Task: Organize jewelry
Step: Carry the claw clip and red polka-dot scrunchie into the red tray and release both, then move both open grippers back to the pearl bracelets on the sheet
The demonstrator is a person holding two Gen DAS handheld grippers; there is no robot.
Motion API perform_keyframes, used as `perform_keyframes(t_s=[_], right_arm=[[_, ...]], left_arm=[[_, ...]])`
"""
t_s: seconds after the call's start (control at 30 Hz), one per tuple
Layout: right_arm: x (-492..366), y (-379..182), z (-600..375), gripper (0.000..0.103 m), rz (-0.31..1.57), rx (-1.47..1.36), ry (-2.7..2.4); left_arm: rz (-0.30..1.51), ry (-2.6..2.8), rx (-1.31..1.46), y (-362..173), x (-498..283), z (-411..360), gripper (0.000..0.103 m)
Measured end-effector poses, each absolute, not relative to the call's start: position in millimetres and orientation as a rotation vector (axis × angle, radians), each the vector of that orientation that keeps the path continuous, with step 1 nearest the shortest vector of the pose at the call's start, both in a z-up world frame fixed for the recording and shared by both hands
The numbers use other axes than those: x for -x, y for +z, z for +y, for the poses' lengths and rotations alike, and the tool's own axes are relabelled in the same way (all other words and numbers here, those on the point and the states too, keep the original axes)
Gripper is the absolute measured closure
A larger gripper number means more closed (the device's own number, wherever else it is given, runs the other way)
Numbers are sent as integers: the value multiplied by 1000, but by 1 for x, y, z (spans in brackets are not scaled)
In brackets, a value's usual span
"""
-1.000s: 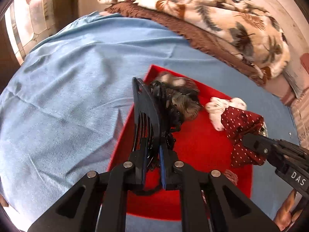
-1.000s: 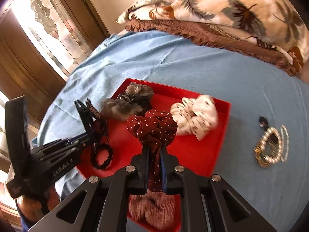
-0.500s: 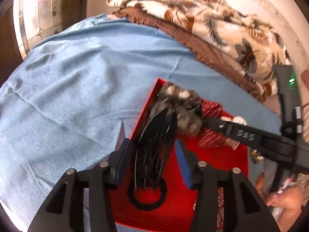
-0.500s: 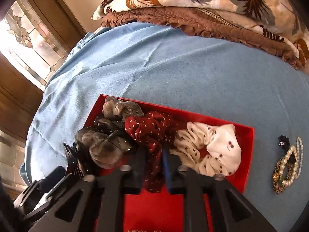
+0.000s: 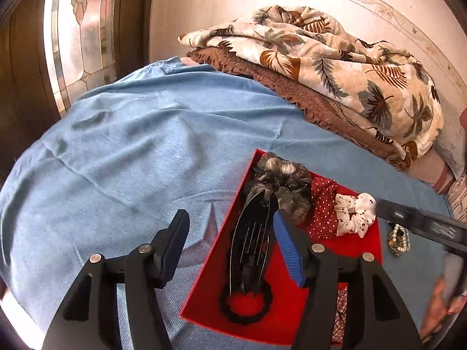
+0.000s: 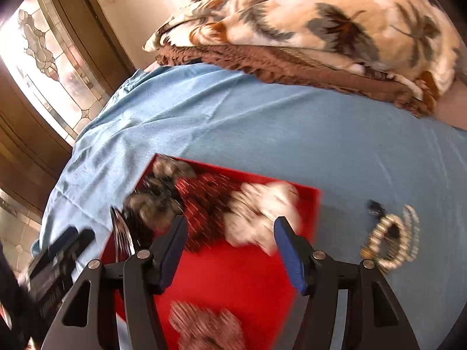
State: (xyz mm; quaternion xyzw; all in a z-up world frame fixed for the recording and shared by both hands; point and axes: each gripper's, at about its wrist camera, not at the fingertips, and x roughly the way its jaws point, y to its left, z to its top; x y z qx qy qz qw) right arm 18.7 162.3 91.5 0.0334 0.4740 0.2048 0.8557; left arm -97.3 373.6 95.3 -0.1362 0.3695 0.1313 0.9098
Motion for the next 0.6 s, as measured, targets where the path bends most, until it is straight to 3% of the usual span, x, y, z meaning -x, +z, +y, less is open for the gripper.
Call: perform_keyframes(t_s=[0.4, 0.43, 0.5, 0.6], right_arm=[[38, 69, -34, 38, 1019, -142, 168], [39, 66, -43, 41, 1026, -157, 163], [37, 58, -53, 58, 1043, -160, 157], [29, 47, -50, 59, 1050, -134, 165]], left_arm=[[731, 300, 289, 99, 118, 355, 41], [725, 295, 290, 100, 119, 352, 41], [714, 288, 282, 102, 119, 345, 41], [701, 277, 245, 104, 117, 332, 41]])
